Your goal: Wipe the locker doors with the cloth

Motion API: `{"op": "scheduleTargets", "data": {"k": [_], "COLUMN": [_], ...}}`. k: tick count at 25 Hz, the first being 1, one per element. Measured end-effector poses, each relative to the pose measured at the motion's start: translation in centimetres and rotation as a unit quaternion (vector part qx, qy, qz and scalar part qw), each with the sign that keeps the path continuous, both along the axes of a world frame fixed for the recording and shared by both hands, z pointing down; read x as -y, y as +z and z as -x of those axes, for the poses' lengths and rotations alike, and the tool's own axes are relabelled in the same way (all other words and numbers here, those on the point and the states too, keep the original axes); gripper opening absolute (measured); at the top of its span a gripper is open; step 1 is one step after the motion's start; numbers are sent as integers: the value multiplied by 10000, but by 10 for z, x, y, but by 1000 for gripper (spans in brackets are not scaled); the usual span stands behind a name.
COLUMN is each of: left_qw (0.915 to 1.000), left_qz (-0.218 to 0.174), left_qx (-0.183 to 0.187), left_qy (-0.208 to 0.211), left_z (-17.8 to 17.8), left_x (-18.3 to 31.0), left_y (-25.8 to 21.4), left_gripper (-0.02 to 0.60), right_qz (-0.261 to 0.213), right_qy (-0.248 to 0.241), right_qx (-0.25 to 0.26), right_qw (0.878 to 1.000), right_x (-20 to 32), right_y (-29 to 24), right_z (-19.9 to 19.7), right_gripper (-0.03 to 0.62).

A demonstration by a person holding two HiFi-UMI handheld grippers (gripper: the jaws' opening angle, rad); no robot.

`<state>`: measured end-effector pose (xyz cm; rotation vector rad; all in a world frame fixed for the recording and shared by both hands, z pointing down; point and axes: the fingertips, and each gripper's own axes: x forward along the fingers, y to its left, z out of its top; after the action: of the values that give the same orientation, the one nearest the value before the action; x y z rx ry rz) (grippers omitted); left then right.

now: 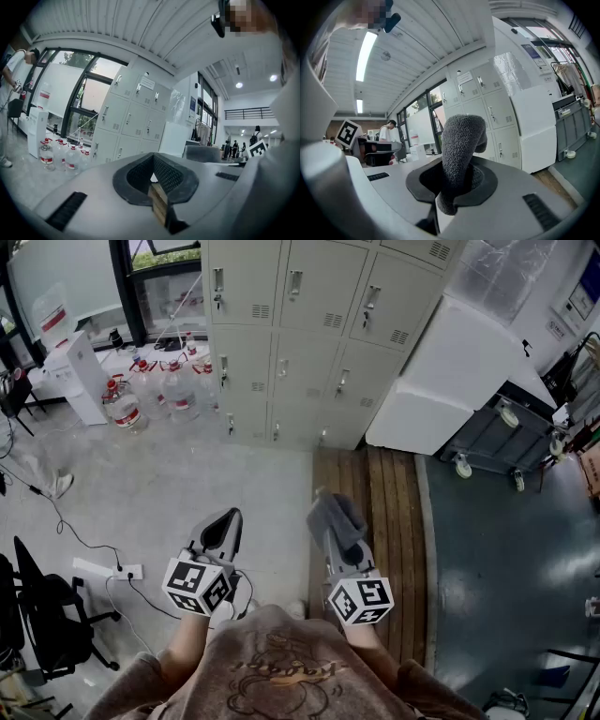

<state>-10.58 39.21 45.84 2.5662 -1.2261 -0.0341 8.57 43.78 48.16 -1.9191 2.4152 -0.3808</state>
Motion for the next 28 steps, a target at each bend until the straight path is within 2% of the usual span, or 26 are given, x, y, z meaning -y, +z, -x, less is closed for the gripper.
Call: {"op": "scheduleTargets", "data": {"k": [5,11,17,23,28], "left_qw": [9999,9998,9986,9987,9989], "left_qz": [-67,57,0,88,88], "left_qx": [34,92,341,144,104], "left_qy": [116,175,413,488,447], "left_z": [3,21,40,37,27], "left_x": [8,12,14,33,69], "left_y": [-2,7,19,25,31], "left_gripper": [3,3,3,4,3], "right_qz": [-82,-107,-287,-317,-225], "right_qy": [15,68,262,490,435], "right_qx": [-2,204,227,212,293], "right_qw": [10000,9997,9990,9981,9984], "right_x": [7,6,5,23,63], "right_y": [0,3,5,10,25], "right_z": [9,21,30,21,21], "right_gripper": [35,36,37,37,37]}}
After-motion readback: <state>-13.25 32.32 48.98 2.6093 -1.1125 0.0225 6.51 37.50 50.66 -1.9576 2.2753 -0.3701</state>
